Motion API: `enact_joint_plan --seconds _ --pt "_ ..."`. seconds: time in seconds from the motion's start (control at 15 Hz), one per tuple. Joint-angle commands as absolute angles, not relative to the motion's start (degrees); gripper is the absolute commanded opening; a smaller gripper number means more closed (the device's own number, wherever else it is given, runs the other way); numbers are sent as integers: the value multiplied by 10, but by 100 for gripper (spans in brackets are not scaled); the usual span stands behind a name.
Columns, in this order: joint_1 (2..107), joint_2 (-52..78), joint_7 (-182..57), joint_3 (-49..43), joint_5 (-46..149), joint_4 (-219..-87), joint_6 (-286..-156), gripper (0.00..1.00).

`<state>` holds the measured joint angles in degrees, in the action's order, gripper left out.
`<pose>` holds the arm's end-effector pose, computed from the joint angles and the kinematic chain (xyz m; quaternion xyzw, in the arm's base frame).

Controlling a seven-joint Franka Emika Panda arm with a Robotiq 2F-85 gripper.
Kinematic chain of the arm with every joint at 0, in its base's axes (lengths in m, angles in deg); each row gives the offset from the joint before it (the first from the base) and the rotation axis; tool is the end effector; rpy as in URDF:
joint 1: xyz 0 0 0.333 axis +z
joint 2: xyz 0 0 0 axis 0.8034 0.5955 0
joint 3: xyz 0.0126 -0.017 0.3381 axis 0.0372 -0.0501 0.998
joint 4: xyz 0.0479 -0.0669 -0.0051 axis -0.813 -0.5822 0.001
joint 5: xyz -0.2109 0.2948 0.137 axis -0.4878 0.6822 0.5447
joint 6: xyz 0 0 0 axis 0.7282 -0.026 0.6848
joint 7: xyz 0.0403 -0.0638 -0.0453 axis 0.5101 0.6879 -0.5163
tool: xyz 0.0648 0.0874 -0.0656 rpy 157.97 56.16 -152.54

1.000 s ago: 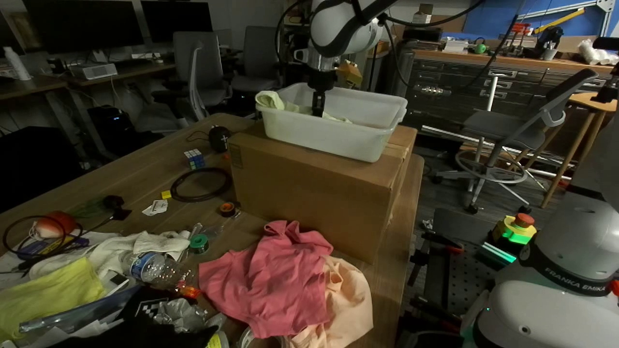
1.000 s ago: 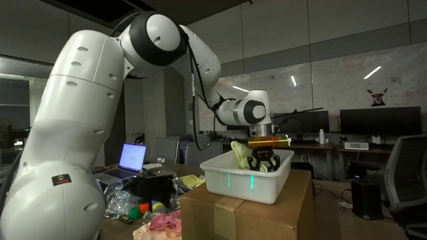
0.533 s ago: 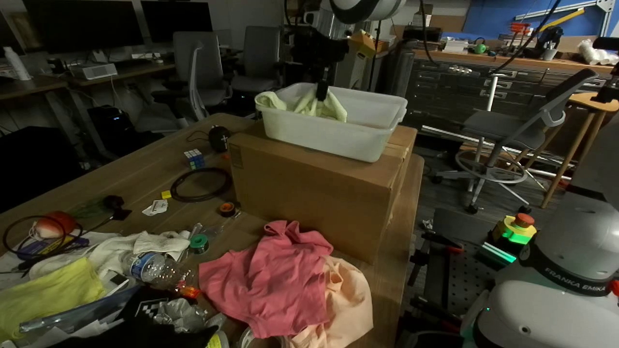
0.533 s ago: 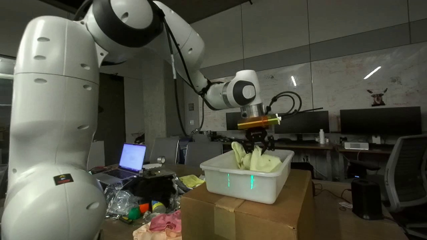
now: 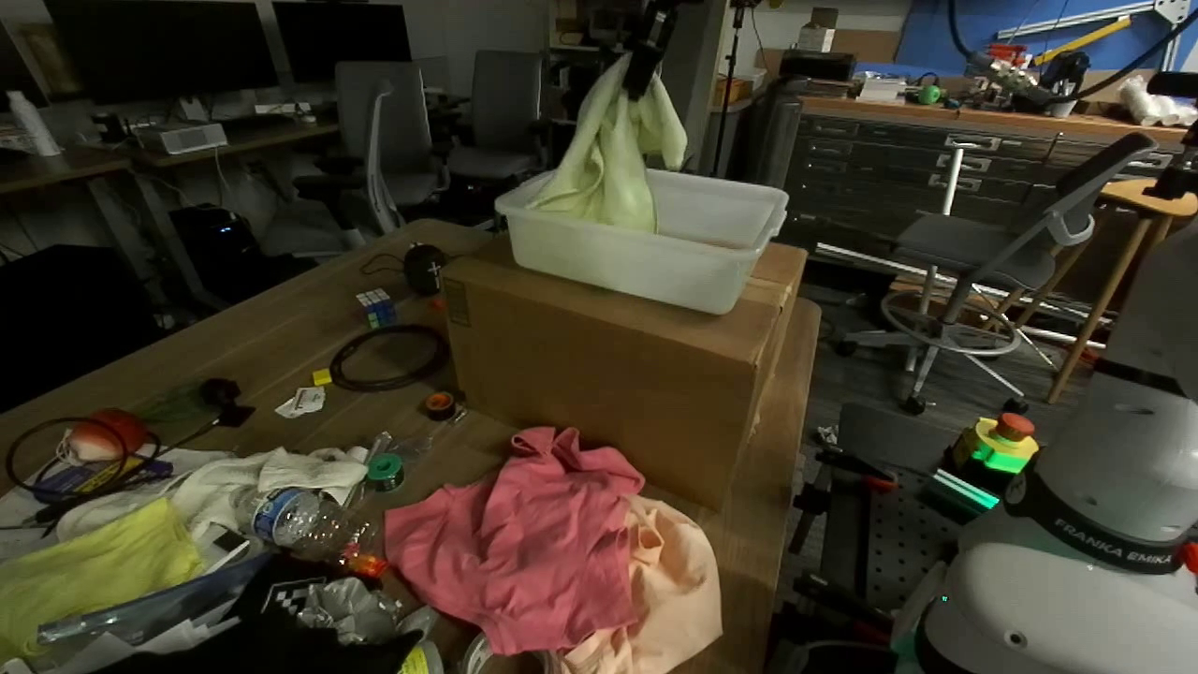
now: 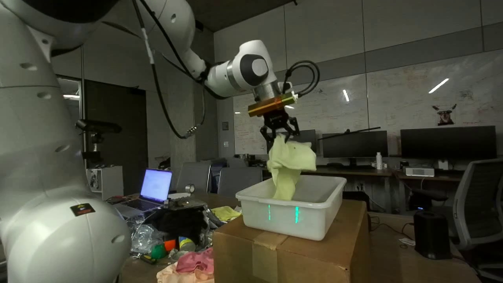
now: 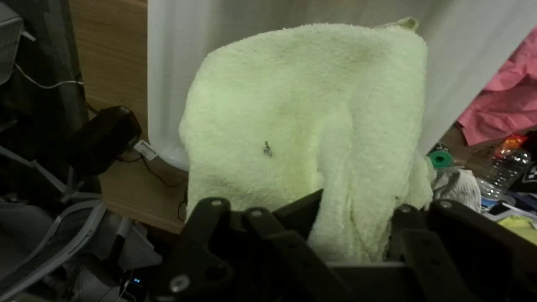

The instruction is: Pick the clothes in the box and put them on the table

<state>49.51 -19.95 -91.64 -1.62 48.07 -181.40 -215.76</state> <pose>0.5001 -0.0644 0.5883 0.9594 0.1777 0.1942 0.1016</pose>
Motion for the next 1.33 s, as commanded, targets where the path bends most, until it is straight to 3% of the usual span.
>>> enact_joint_plan --seconds 0.0,0.53,1.27 --pt "516 -277 -873 1 455 -1825 -2141 1" --pt "553 -370 -832 51 428 -1818 -2127 1" --pt "622 -315 -822 137 369 -1848 -2145 2"
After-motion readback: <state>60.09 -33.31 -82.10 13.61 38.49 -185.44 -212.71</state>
